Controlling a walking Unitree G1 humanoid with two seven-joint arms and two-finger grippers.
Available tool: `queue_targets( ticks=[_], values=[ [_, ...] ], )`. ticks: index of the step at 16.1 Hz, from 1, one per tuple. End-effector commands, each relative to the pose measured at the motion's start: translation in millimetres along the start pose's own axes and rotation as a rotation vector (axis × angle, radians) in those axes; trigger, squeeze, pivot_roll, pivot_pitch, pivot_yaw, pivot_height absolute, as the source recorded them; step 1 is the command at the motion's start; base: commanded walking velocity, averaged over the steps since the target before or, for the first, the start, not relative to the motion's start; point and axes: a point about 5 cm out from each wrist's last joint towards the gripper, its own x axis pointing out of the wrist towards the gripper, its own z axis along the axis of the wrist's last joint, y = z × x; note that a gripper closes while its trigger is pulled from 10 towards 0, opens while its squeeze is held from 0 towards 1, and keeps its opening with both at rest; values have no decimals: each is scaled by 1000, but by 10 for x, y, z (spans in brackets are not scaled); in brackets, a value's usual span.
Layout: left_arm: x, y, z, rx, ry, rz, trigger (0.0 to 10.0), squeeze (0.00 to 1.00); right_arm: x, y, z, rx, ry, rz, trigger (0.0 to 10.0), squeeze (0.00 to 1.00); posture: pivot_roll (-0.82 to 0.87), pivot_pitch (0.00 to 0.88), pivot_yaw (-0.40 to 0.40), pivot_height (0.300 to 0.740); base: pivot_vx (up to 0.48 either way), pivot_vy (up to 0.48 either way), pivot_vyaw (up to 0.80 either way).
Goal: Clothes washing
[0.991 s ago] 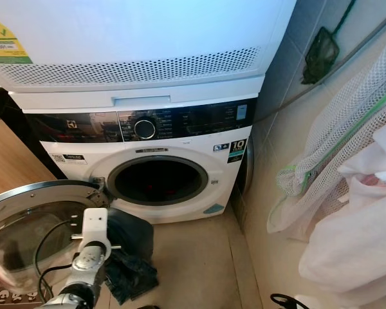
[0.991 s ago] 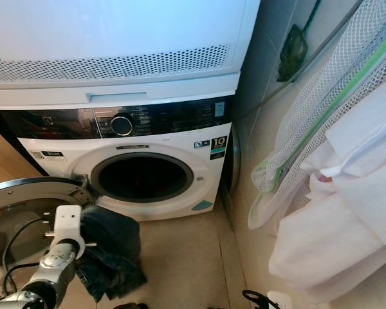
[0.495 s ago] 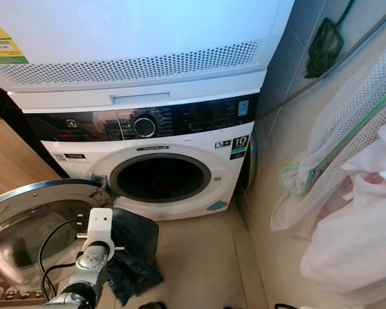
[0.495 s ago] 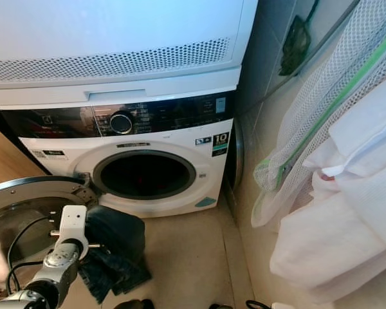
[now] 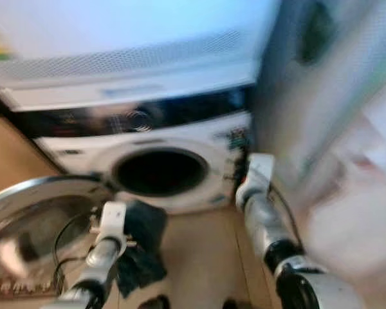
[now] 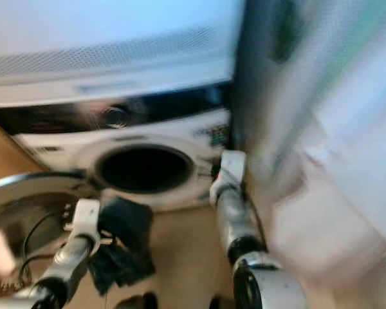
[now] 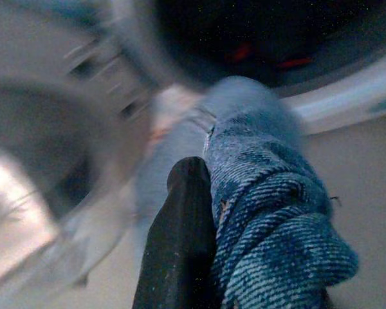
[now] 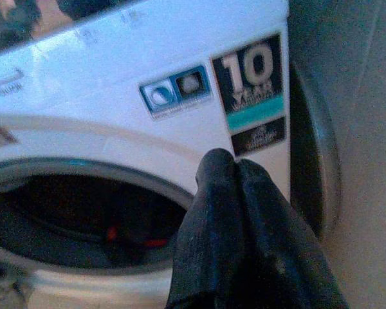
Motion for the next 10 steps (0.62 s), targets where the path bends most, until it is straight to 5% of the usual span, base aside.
queue_targets(
  ticks=[1, 7, 10],
  values=[
    [-30, 118, -56, 22, 2, 30, 10000, 0, -315, -264, -636, 50, 223, -109, 10000, 0, 95, 187, 69, 740, 0, 0, 0],
    [-70, 122, -145, -23, 21, 58, 10000, 0, -389, -359, -761, 16, 310, -131, 10000, 0, 83, 189, 45, 740, 0, 0, 0],
    [0, 0, -12, -24, 11, 30, 10000, 0, -433, 1, -967, 98, 506, -66, 10000, 0, 101, 204, 19, 740, 0, 0, 0]
  ],
)
